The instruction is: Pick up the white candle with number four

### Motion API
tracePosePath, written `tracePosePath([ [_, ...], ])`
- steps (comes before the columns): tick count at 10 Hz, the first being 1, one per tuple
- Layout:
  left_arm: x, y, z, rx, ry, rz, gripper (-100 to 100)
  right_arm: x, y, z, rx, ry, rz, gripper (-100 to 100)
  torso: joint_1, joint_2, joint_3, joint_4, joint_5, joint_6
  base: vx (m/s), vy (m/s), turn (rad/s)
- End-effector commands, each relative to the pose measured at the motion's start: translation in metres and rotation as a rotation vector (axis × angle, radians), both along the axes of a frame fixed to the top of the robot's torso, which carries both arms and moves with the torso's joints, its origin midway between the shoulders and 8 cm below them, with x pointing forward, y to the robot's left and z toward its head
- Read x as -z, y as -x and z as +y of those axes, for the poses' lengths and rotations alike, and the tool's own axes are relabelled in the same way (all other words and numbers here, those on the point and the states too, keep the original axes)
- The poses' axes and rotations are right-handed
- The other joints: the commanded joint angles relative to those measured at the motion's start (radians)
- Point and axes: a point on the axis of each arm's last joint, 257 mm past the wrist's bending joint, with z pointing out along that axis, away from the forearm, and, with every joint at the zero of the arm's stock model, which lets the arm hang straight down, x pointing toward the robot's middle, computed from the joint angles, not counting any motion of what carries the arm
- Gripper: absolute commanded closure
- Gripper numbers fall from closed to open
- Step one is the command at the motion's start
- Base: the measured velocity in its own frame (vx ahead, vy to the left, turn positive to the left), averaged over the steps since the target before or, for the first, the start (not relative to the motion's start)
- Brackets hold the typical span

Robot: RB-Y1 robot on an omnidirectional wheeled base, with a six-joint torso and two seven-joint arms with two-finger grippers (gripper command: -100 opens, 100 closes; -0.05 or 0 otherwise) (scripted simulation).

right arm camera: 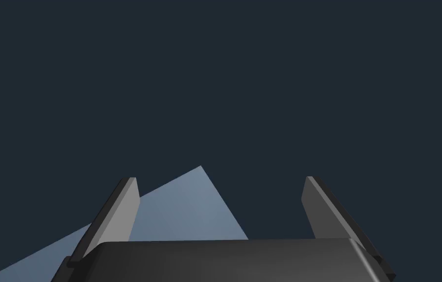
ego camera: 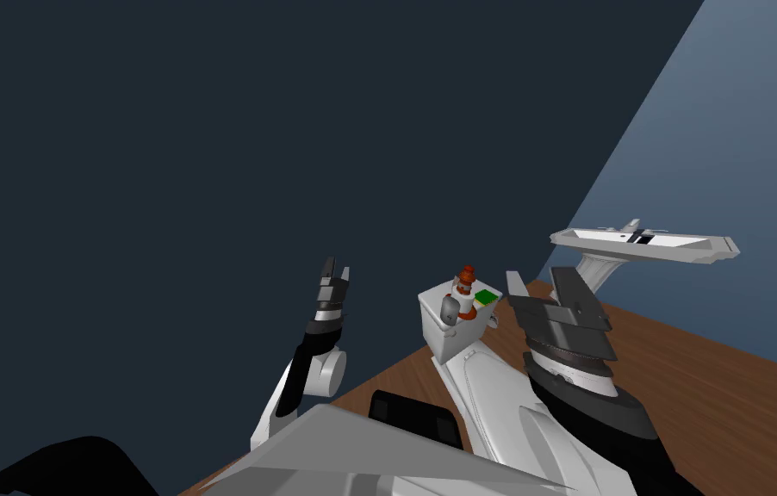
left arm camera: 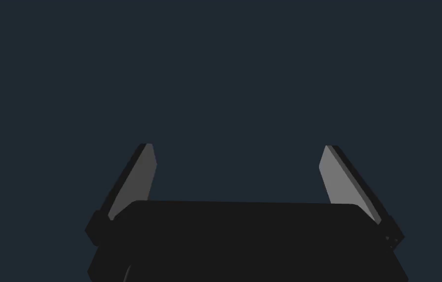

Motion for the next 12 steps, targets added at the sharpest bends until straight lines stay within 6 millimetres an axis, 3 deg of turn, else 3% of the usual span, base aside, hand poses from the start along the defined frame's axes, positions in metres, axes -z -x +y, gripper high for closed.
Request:
tracePosePath([
  [1, 0.0, 0.0, 0.0, 0.0, 0.0, 0.0, 0, 0.006, -0.003, 0.009, -0.03, 0.047, 0.013, -100, 0.0, 0.0, 0.0, 0.0, 0.0, 0.0, 0.008, -0.023, 0.02],
  [12, 0.0, 0.0, 0.0, 0.0, 0.0, 0.0, 0, 0.059, -0.016, 0.048, -0.188, 0.332, 0.105, -100, -0.002, -0.001, -0.001, 0.0, -0.001, 0.0, 0.013, -0.037, 0.027],
])
